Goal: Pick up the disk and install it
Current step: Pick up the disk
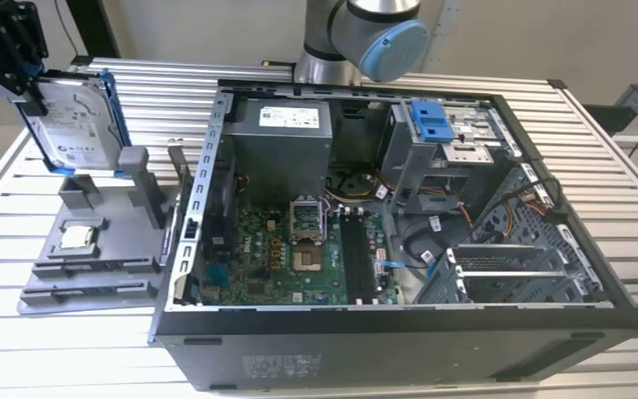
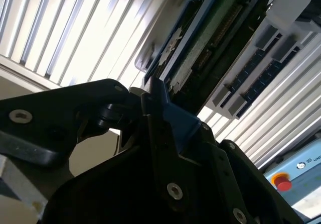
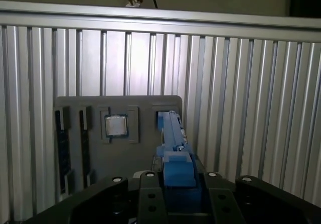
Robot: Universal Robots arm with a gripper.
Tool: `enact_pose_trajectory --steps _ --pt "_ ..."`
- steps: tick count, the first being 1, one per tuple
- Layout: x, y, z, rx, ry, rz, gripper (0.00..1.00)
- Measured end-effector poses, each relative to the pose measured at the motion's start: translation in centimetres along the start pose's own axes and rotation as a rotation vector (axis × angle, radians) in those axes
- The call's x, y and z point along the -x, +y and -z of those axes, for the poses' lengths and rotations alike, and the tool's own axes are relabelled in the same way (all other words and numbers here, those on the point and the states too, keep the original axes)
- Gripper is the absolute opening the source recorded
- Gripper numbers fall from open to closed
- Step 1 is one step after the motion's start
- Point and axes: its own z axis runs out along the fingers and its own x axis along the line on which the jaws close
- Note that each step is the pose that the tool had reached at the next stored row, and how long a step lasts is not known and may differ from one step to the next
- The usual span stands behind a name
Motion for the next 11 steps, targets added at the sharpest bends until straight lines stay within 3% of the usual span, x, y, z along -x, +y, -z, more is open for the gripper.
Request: enact_pose_trajectory --steps 4,7,10,11 --pt "0.01 0.04 0.26 -0.0288 -0.0013 0.008 0.00" --pt "0.02 0.13 1.02 -0.0362 -0.0015 0.011 0.00" --pt "0.04 0.26 2.26 -0.0391 -0.0012 0.011 0.00" --pt "0.05 0.32 2.94 -0.0429 -0.0011 0.011 0.00"
